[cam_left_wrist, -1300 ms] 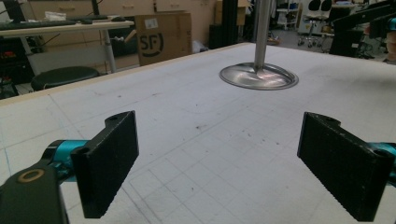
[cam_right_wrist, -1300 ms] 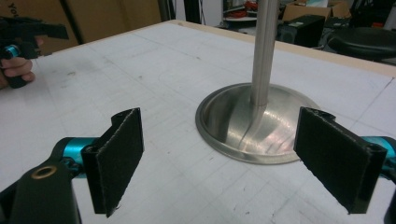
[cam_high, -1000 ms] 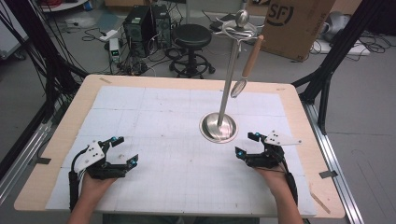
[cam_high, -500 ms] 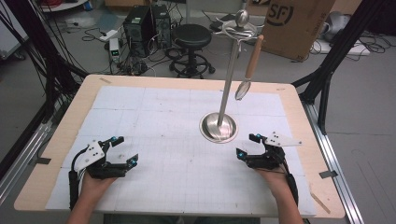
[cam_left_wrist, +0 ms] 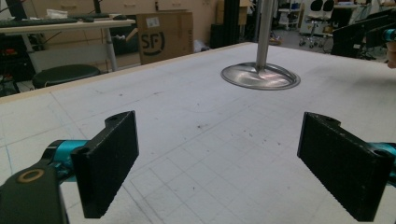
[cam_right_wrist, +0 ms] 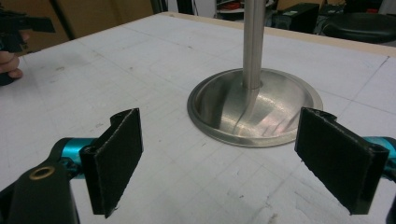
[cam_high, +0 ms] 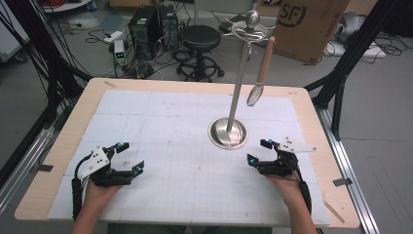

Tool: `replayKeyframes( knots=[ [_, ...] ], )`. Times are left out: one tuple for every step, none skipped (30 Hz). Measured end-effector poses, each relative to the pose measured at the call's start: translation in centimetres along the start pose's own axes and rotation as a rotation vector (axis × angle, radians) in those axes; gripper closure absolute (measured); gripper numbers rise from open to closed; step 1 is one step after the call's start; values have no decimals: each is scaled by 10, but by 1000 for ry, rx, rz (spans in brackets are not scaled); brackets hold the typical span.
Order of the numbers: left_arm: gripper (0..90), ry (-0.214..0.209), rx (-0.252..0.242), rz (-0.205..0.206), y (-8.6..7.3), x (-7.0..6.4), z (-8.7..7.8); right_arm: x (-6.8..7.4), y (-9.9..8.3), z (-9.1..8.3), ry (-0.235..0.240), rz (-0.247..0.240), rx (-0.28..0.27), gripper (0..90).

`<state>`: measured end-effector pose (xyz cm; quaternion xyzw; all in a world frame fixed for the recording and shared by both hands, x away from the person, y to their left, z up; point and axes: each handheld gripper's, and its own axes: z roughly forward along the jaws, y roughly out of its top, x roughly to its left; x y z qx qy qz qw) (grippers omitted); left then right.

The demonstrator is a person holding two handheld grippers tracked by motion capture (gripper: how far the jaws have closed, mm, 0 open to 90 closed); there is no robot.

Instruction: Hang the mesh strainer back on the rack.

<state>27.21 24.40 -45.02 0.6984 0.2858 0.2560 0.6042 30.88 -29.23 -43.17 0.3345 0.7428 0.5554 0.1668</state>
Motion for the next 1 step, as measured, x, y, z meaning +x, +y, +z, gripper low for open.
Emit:
replayKeyframes(
  knots=[
    [130,-1,0,0,0,0,0,0,0,0,2,-3,0,142]
  ],
)
